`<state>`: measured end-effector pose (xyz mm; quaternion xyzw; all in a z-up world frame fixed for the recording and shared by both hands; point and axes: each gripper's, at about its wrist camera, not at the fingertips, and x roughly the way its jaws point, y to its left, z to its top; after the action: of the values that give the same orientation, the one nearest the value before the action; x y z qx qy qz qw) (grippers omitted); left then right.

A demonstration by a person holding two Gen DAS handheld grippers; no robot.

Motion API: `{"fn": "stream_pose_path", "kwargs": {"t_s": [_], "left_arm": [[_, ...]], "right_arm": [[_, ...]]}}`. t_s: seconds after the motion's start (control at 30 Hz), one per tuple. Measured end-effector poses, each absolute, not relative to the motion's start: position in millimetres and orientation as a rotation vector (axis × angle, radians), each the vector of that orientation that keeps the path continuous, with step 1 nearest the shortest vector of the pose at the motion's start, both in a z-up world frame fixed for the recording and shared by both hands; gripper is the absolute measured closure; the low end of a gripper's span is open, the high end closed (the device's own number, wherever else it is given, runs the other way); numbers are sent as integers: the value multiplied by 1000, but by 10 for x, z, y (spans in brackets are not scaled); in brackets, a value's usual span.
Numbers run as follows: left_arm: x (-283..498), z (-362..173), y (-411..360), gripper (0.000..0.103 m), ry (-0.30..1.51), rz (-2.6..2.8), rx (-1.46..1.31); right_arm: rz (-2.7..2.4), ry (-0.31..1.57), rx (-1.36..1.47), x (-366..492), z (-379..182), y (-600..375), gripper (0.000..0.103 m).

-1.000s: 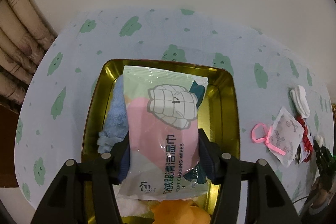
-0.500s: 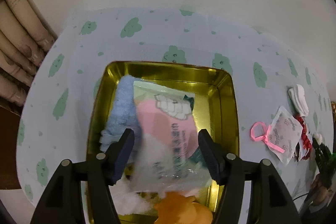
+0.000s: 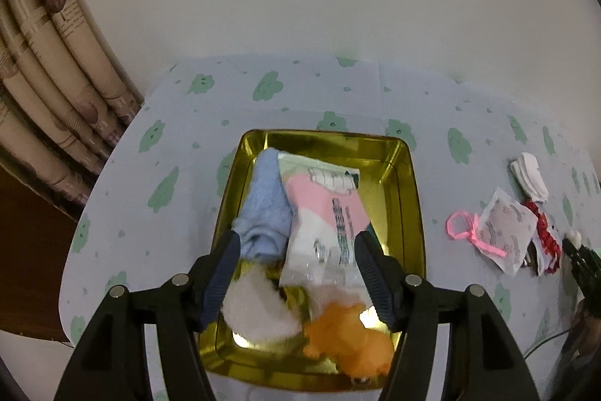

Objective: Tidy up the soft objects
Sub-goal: 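Carry the wet-wipes pack into the tin box and open the left gripper, then carry the white fluffy ball into the tin box and release it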

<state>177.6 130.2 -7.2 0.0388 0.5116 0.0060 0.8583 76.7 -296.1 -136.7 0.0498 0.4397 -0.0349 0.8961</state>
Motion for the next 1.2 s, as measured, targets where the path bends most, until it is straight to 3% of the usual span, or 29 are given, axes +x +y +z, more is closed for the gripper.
{"fn": "stream_pose_path", "kwargs": {"t_s": [0.3, 0.8, 1.2], "left_arm": [[1436, -7, 1588, 38, 967, 108, 79], [1220, -266, 2174, 38, 944, 205, -44], [1040, -277, 2440, 38, 881, 276, -54]], "right_arm": [[-77, 912, 91, 767, -1365, -2963, 73], [-136, 932, 8, 802, -1334, -2809, 81], [-109, 915, 0, 771, -1084, -2408, 82]]}}
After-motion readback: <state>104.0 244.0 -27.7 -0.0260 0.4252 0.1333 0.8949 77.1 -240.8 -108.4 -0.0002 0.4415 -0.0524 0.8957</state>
